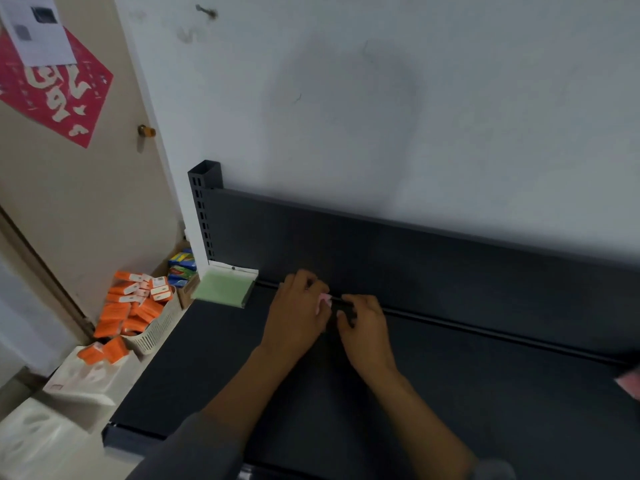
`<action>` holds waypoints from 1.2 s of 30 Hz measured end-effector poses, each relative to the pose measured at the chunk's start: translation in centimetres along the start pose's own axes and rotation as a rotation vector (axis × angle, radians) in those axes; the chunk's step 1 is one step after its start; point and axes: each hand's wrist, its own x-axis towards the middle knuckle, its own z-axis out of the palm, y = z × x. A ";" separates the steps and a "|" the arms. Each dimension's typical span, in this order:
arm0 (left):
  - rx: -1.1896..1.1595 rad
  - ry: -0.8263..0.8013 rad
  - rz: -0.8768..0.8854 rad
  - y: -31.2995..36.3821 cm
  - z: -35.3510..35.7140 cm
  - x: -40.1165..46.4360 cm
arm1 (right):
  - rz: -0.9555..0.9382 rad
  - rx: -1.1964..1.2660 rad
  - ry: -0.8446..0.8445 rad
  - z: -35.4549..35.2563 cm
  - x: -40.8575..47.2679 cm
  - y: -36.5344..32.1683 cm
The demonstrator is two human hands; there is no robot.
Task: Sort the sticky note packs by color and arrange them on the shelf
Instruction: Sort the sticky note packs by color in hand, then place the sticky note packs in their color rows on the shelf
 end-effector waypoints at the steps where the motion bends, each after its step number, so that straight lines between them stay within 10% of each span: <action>1: -0.008 0.022 0.017 0.4 0.2 0.1 | -0.009 0.005 0.018 -0.5 0.0 0.0; 36: -0.087 -0.238 0.459 34.1 17.9 -3.7 | 0.278 -0.194 0.532 -30.4 -16.4 17.6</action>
